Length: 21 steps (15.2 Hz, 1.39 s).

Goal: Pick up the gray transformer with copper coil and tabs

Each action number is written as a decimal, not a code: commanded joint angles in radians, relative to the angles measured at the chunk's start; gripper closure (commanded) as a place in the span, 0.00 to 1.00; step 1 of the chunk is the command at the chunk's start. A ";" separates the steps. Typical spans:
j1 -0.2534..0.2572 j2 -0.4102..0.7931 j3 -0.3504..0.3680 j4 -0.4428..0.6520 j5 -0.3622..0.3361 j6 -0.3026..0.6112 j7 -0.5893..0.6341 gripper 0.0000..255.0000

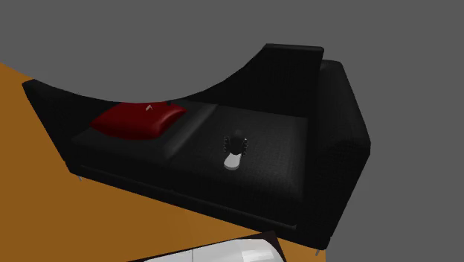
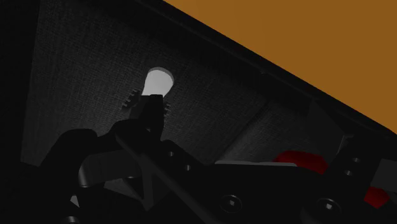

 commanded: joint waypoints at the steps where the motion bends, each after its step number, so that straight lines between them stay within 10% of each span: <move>1: 0.000 0.000 0.000 0.000 0.000 0.000 0.000 0.00; 21: 0.010 0.642 -0.274 0.127 0.097 0.489 -0.318 0.00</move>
